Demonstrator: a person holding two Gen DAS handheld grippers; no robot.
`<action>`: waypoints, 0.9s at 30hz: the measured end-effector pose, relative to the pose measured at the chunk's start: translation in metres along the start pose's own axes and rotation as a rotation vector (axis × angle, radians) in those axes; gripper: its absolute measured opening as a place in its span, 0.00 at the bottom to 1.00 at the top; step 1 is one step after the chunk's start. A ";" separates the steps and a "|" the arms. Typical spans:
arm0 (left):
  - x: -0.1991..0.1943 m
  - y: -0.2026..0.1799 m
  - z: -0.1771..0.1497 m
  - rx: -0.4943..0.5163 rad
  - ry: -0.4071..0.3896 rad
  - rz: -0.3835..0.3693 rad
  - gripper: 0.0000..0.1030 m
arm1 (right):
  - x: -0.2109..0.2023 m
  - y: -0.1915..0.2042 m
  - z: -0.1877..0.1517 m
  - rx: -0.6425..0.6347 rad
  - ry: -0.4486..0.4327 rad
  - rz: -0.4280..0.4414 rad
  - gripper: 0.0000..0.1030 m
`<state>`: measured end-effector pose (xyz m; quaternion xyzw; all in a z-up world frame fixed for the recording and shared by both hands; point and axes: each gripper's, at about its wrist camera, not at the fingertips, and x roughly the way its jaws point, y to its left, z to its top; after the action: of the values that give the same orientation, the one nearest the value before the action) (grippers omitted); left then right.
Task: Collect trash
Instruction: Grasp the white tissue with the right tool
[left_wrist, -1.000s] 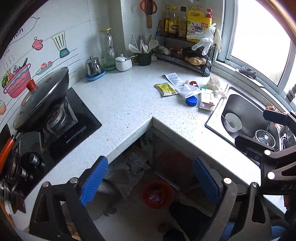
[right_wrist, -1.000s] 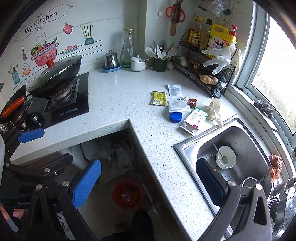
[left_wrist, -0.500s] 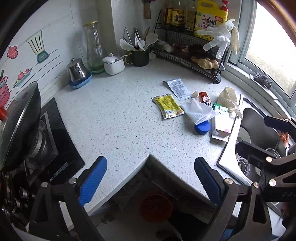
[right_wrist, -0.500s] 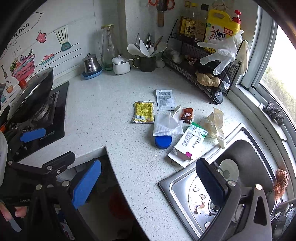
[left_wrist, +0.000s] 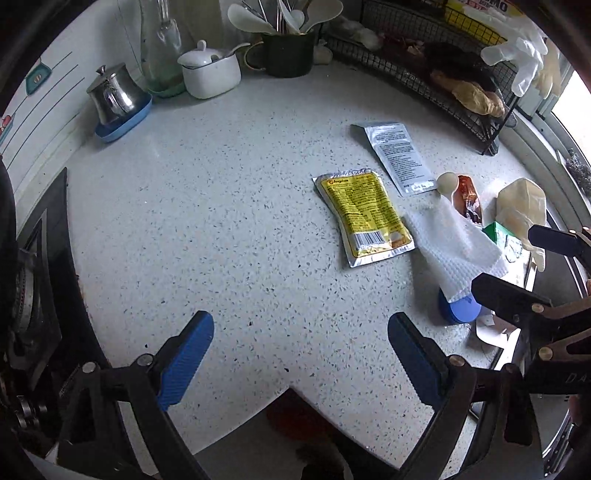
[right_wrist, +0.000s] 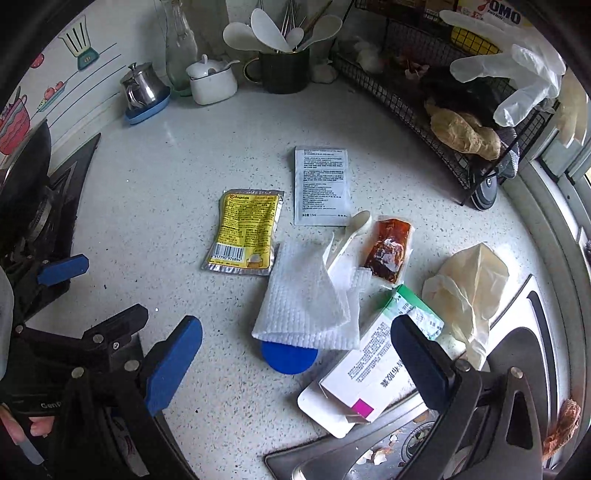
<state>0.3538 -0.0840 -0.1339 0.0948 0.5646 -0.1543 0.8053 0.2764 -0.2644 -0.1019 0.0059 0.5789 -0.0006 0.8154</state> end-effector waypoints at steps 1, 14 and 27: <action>0.007 0.002 0.004 -0.008 0.011 0.000 0.92 | 0.006 -0.001 0.003 -0.006 0.014 0.007 0.97; 0.037 0.009 0.008 -0.033 0.094 -0.002 0.92 | 0.045 0.001 0.002 -0.030 0.141 0.057 0.38; -0.010 0.000 0.031 -0.023 0.022 -0.067 0.92 | -0.030 -0.008 -0.004 0.050 0.011 0.124 0.07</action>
<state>0.3783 -0.0928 -0.1141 0.0682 0.5779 -0.1736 0.7945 0.2623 -0.2722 -0.0752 0.0618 0.5818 0.0355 0.8102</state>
